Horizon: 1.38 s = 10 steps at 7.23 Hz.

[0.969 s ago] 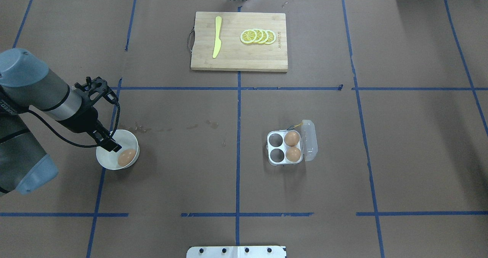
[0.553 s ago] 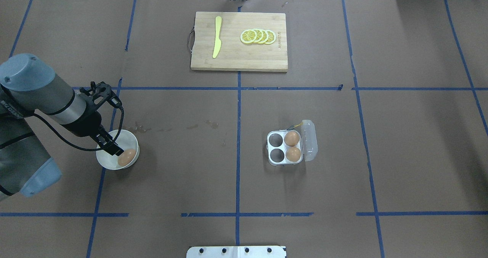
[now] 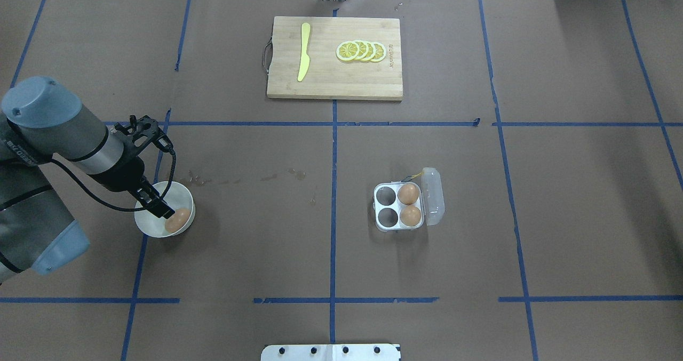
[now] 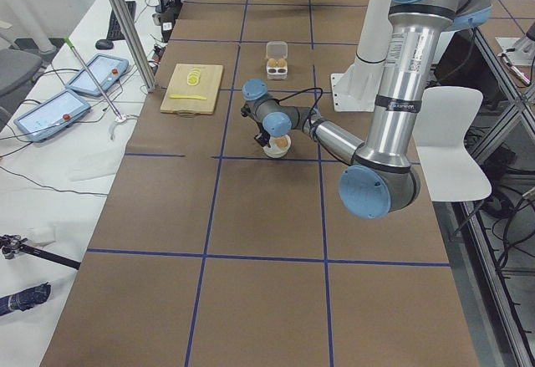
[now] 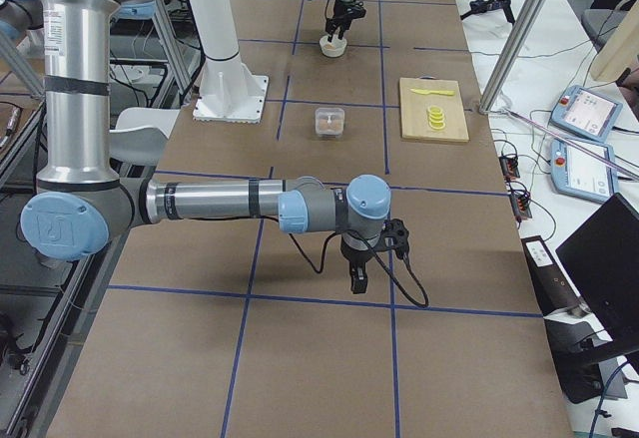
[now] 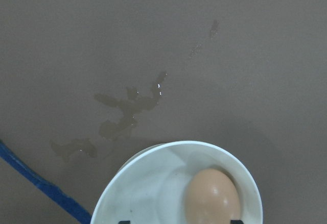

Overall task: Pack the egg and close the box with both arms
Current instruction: 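Close the left gripper on the brown egg inside the bowl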

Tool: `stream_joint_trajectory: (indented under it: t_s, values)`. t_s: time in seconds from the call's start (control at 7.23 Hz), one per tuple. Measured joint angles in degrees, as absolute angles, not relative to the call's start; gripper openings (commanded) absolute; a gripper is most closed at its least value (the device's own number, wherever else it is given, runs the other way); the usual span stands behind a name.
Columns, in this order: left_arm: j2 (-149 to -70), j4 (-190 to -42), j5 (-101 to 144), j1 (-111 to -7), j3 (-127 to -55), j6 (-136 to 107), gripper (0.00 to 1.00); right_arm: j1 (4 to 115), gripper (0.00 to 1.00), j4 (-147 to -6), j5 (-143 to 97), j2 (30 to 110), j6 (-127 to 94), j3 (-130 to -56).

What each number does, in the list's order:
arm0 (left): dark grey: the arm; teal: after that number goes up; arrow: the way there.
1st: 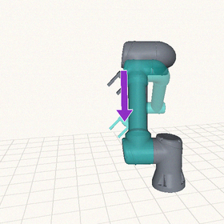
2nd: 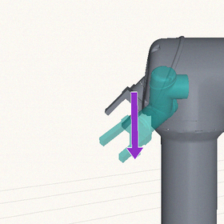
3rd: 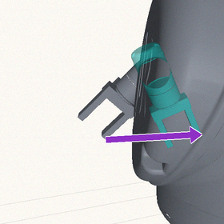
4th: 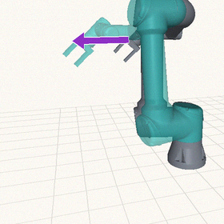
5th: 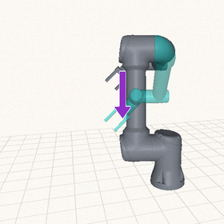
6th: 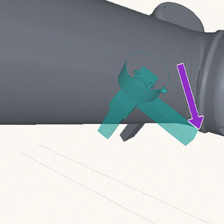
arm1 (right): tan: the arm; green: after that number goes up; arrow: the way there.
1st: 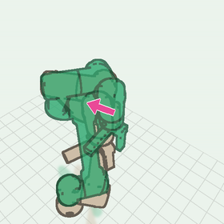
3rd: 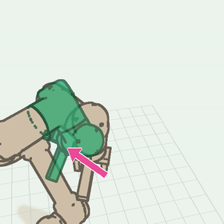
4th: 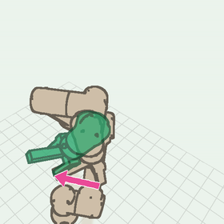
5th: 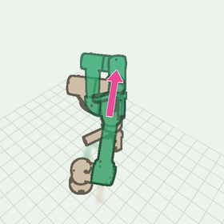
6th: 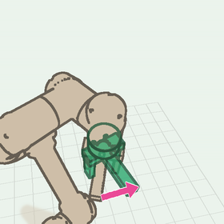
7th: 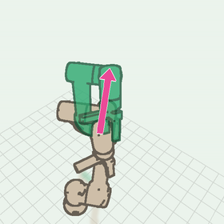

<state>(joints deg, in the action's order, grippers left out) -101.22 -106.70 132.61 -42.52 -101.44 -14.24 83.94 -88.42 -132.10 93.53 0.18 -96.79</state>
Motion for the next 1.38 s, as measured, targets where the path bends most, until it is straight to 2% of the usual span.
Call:
stream_joint_trajectory:
  t_s: [1.38]
  values:
    - [-102.04, -106.70, 132.80, -40.63, -100.18, -14.24, 0.71, 83.94, 1.00, -88.42, -132.10, 93.52, 0.19, -96.68]
